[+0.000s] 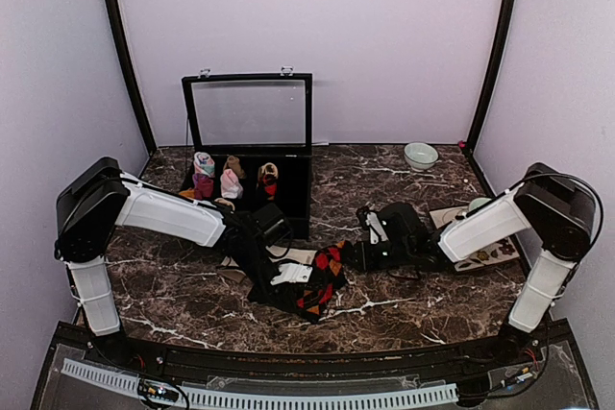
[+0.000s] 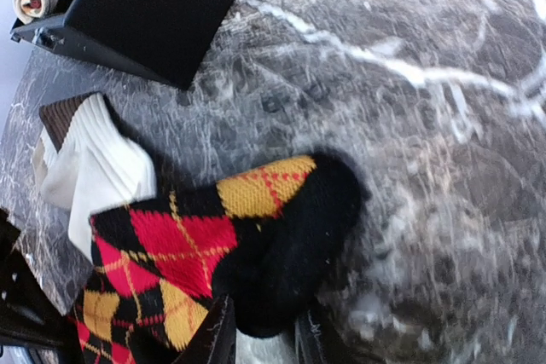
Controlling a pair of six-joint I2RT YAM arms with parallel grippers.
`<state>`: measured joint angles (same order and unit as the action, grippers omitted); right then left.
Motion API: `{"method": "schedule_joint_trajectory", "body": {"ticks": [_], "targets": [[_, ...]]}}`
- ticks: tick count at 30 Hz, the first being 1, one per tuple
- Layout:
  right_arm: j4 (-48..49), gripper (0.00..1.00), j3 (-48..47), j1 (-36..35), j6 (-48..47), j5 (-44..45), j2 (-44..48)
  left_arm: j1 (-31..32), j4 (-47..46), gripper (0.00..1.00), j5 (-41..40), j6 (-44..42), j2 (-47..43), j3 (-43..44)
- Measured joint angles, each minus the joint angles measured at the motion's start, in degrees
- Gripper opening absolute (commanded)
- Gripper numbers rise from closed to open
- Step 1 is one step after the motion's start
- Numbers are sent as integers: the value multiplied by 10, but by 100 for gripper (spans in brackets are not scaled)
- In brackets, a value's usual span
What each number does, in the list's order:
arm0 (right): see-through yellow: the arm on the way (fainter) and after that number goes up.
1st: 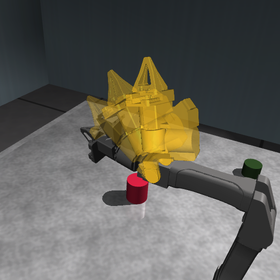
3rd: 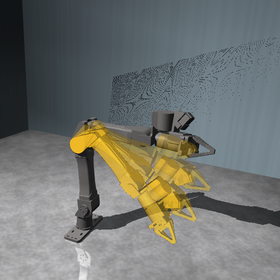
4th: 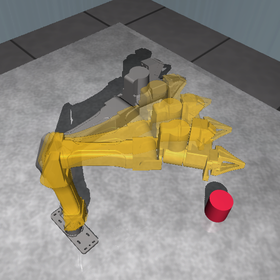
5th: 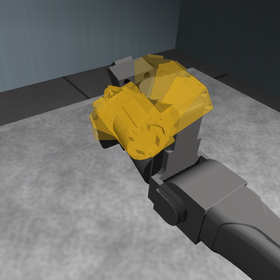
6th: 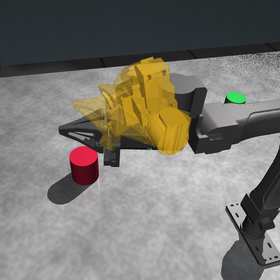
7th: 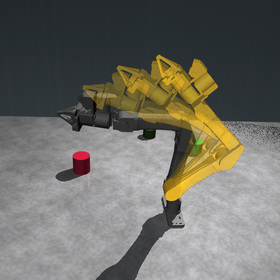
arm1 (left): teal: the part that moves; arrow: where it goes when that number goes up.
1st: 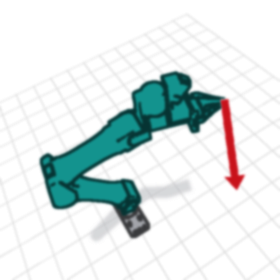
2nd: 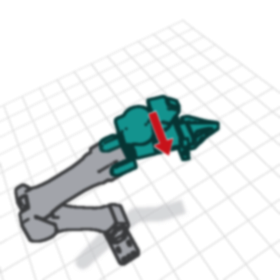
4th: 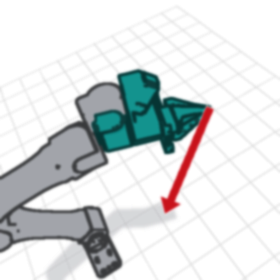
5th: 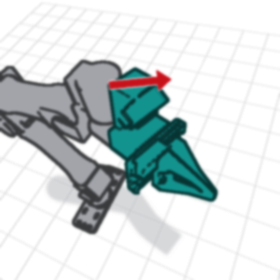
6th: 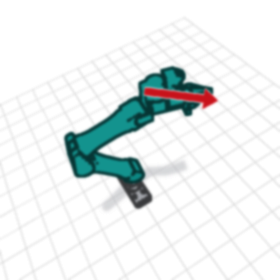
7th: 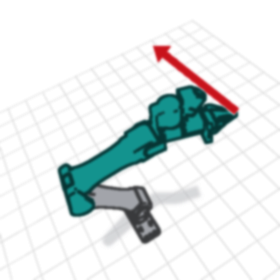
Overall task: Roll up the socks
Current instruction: Roll the sock at the center of the board.
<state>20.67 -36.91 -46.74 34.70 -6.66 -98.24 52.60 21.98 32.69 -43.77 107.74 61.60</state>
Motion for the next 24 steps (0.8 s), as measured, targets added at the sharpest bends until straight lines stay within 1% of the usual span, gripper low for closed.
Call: {"method": "schedule_joint_trajectory", "body": {"ticks": [3, 7, 12, 18, 22, 24], "targets": [[-20, 24, -45, 6, -9, 0, -24, 0, 0, 0, 0, -2, 0, 0], [-45, 24, -110, 22, -17, -9, -32, 0, 0, 0, -1, -2, 0, 0], [-36, 23, -173, 36, -18, -22, -37, 0, 0, 0, -1, -2, 0, 0], [-27, 23, -157, 40, -12, -26, -40, 0, 0, 0, -1, -2, 0, 0], [-26, 28, -125, 40, -13, -24, -33, 0, 0, 0, 0, -2, 0, 1], [-29, 26, -98, 40, -16, -20, -11, -1, 4, 0, 0, -1, 0, 2]]}}
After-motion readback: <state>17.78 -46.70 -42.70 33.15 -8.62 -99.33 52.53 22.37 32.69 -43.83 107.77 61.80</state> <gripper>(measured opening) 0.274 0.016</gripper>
